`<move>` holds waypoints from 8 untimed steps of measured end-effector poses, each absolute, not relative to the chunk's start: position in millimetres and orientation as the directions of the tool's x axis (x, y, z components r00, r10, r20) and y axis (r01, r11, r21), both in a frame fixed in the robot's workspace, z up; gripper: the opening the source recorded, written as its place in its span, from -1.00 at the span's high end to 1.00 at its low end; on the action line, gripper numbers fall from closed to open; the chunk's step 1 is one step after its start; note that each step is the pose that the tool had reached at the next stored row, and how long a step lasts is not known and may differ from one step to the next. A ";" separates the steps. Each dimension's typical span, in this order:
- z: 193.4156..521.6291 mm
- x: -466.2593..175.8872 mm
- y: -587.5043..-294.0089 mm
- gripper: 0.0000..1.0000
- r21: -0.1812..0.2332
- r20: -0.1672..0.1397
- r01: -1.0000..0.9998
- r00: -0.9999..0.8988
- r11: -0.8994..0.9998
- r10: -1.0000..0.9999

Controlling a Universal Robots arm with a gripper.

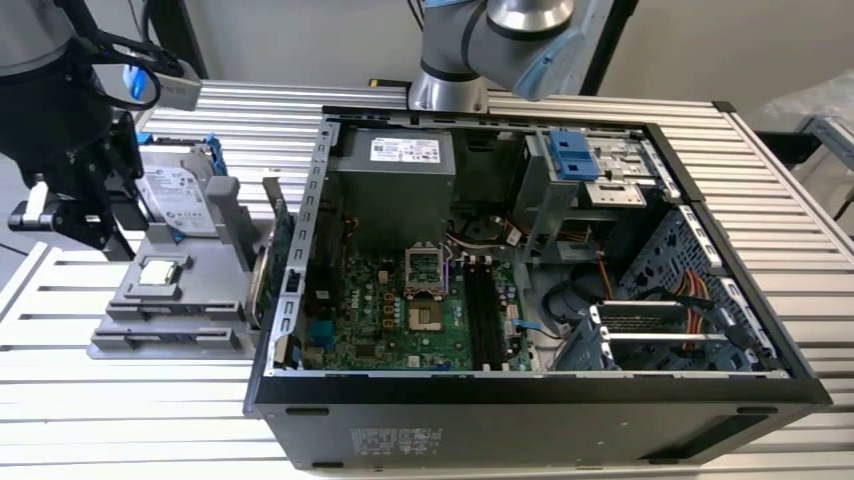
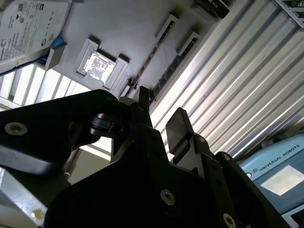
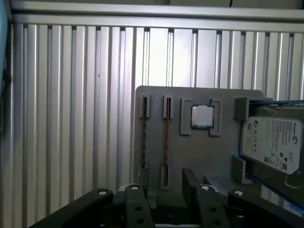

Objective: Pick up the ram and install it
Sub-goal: 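Pick up the ram and move it above insertion slot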

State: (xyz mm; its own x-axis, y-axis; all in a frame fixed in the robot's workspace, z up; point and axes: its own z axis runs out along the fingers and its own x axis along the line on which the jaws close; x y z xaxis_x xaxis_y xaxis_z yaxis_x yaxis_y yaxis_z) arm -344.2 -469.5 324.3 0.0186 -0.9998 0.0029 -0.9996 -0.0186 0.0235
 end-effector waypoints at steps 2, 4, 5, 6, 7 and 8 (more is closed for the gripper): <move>324.1 -344.2 -469.6 -1.00 0.024 0.003 -1.000 0.019 -0.019 -1.000; 323.9 -344.2 -469.6 -1.00 0.024 0.003 -1.000 0.019 -0.019 -1.000; 323.8 -344.2 -469.5 -1.00 0.024 0.003 -1.000 0.019 -0.019 -1.000; 323.8 -344.2 -469.6 -1.00 0.024 0.003 -1.000 0.019 -0.019 -1.000; 323.7 -344.2 -469.6 -1.00 0.024 0.003 -1.000 0.019 -0.019 -1.000; 323.4 -344.2 -469.5 -1.00 0.023 0.003 -1.000 0.019 -0.019 -1.000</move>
State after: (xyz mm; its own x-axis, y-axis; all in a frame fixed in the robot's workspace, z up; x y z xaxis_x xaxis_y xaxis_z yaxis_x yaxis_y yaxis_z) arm -344.2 -469.5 323.4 0.0186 -0.9998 0.0029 -0.9996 -0.0185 0.0235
